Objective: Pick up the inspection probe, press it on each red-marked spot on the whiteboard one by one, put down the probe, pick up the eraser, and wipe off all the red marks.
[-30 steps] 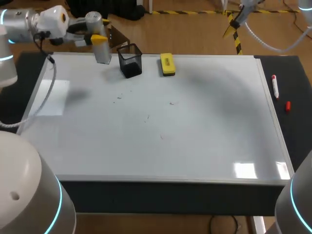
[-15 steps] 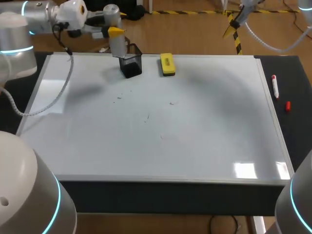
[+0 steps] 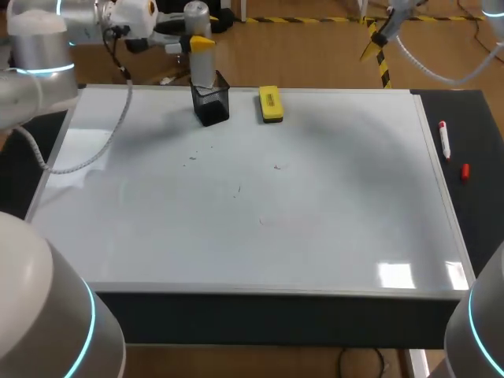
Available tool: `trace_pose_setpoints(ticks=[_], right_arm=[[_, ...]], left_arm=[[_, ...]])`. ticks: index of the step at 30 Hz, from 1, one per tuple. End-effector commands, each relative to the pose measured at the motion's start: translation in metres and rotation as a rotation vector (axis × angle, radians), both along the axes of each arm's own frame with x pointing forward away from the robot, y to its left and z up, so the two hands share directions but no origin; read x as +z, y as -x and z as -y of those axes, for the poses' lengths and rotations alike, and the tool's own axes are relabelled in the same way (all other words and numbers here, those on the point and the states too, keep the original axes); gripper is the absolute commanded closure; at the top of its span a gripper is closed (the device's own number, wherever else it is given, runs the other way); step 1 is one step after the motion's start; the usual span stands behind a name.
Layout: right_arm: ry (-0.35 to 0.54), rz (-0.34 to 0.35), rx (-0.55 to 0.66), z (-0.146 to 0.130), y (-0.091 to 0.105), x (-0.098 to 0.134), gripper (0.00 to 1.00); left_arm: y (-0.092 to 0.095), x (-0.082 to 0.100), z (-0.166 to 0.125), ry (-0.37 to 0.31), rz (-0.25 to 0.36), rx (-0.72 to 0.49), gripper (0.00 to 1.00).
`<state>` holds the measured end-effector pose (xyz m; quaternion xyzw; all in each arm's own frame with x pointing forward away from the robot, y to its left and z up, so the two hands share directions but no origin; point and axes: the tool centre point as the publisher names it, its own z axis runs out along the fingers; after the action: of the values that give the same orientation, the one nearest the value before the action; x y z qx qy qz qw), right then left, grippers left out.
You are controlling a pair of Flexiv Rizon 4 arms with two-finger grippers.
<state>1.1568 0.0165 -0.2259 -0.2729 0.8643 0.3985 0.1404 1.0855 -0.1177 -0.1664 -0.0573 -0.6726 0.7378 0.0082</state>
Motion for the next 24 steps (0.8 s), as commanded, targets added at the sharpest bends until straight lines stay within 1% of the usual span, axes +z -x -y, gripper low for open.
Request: trace_pose_setpoints(ticks=[1, 4, 11, 24], right_arm=[[0.005, 0.0, 0.003, 0.0, -0.001, 0.001, 0.0], [0.005, 0.0, 0.003, 0.0, -0.001, 0.001, 0.0], [0.005, 0.0, 0.003, 0.0, -0.001, 0.001, 0.0], [0.005, 0.0, 0.003, 0.0, -0.001, 0.001, 0.0]], left_arm=[[-0.011, -0.005, 0.002, 0.011, 0.005, -0.039, 1.0], [-0.016, -0.007, 0.004, 0.018, 0.009, -0.031, 1.0], [-0.026, -0.018, 0.004, 0.018, 0.016, -0.002, 1.0], [-0.033, -0.034, 0.0, 0.024, 0.011, 0.032, 1.0]])
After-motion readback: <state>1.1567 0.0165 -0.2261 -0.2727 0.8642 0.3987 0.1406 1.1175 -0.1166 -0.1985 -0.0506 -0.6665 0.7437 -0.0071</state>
